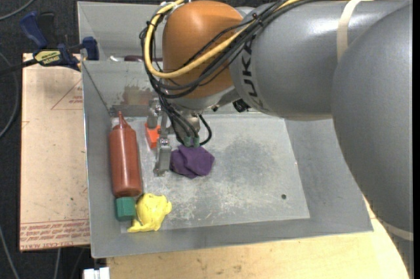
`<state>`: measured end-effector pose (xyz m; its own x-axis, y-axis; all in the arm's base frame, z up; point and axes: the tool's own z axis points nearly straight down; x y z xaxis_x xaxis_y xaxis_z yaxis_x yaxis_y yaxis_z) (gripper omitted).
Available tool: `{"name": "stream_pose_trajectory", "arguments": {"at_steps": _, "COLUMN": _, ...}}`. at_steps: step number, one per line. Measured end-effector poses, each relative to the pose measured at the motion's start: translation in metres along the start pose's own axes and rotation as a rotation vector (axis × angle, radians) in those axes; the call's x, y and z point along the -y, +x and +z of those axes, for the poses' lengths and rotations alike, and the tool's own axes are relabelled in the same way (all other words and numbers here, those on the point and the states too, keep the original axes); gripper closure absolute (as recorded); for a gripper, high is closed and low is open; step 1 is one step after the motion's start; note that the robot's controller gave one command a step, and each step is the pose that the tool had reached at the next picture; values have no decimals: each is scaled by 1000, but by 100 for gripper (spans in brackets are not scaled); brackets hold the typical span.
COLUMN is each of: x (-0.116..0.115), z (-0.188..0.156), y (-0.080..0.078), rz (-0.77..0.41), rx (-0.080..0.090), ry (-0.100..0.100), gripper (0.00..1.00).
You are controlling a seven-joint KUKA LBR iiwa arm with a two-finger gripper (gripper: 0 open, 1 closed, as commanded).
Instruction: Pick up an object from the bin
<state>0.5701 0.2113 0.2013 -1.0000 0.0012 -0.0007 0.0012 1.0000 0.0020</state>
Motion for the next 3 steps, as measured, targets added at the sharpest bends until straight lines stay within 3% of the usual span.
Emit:
{"name": "stream_pose_trajectory", "arguments": {"at_steps": 1, "x": 0, "z": 0, "y": 0, "rz": 0, "rx": 0, "ry": 0, "gripper": 0}}
{"name": "stream_pose_trajectory", "arguments": {"at_steps": 2, "x": 18, "z": 38, "y": -5, "rz": 37, "rx": 9, "ry": -5, "gripper": 0}}
{"name": "stream_pose_trajectory", "arguments": {"at_steps": 3, "x": 31, "z": 61, "y": -9, "rz": 49, "rx": 0, "ry": -2, "gripper": 0}}
